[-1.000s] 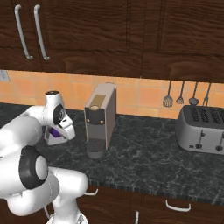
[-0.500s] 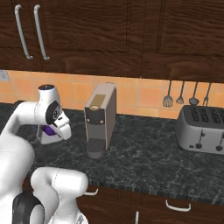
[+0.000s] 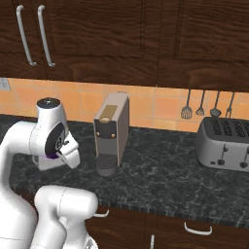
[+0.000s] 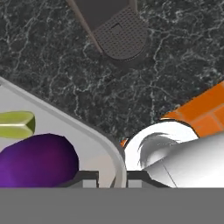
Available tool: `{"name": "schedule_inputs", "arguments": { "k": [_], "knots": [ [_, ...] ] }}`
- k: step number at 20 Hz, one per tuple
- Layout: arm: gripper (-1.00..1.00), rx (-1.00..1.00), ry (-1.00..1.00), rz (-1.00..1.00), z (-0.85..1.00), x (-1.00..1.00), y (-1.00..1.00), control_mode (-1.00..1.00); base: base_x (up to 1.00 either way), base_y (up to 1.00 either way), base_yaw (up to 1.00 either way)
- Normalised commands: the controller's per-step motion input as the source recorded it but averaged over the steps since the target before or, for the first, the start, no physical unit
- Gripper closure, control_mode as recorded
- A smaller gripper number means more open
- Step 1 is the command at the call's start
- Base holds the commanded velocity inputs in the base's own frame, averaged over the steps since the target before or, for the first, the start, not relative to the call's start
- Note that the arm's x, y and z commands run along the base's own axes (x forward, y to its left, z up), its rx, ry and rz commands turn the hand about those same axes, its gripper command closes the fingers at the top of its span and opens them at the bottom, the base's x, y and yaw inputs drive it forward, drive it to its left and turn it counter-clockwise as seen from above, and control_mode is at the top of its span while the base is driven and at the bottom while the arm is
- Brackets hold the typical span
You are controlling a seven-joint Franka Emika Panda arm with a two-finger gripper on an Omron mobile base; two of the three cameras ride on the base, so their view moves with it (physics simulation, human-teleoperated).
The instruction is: Take the meat container that has the shrimp and place it on the second highest rack of the freezer. Then take the vegetable container that has the eggplant and lemon wedge and place it on the highest rack of the freezer.
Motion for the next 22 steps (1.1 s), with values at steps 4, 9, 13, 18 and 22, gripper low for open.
{"name": "schedule_inputs", "arguments": {
  "k": [4,9,13,18,22],
  "knots": [
    [1.00,0.00,0.00,0.04,1.00,-0.68,-0.16,-1.00,0.00,0.00,0.00],
    [1.00,0.00,0.00,0.00,0.91,-0.49,-0.27,-1.00,0.00,0.00,0.00],
    [1.00,0.00,0.00,-0.10,0.23,-0.40,-0.45,-1.00,0.00,0.00,0.00],
    [1.00,0.00,0.00,-0.20,-0.06,-0.14,-0.37,-1.00,0.00,0.00,0.00],
    [1.00,0.00,0.01,0.00,0.00,0.00,-0.01,-1.00,0.00,0.00,0.00]
  ]
}}
